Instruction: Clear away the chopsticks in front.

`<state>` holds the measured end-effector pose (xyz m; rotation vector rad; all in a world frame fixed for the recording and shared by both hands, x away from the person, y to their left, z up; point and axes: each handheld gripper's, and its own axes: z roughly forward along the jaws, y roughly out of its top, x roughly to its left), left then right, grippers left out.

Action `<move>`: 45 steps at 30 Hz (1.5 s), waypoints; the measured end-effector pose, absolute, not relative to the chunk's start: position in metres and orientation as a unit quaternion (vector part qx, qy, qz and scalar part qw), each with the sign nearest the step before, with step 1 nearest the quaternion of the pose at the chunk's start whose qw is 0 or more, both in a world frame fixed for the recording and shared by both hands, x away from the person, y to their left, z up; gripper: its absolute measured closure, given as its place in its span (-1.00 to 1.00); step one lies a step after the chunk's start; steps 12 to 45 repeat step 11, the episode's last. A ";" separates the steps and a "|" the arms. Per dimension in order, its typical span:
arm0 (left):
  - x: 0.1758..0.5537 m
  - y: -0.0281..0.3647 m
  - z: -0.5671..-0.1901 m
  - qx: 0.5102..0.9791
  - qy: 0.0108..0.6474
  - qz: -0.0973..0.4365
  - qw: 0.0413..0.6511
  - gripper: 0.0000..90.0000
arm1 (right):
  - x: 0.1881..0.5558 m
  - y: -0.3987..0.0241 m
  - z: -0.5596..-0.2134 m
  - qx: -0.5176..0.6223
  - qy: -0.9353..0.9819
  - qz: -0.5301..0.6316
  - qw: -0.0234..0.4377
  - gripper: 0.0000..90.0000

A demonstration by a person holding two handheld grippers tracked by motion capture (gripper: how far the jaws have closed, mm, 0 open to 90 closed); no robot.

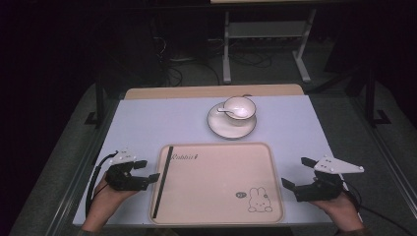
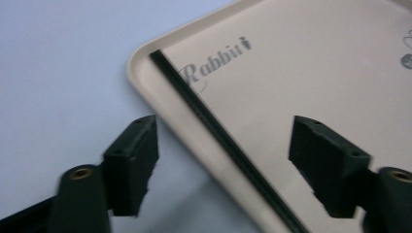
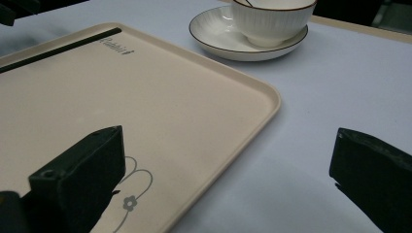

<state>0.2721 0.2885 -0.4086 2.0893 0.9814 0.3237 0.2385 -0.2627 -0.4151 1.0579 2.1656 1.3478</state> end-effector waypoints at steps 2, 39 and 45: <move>0.270 0.296 -0.411 0.819 0.391 0.135 0.396 -0.52 | 0.238 -0.262 -0.415 0.375 0.771 0.479 0.188 -1.00; 0.267 0.306 -0.412 0.813 0.397 0.140 0.402 -0.57 | 0.237 -0.261 -0.415 0.371 0.772 0.480 0.190 -1.00; 0.267 0.306 -0.412 0.813 0.397 0.140 0.402 -0.57 | 0.237 -0.261 -0.415 0.371 0.772 0.480 0.190 -1.00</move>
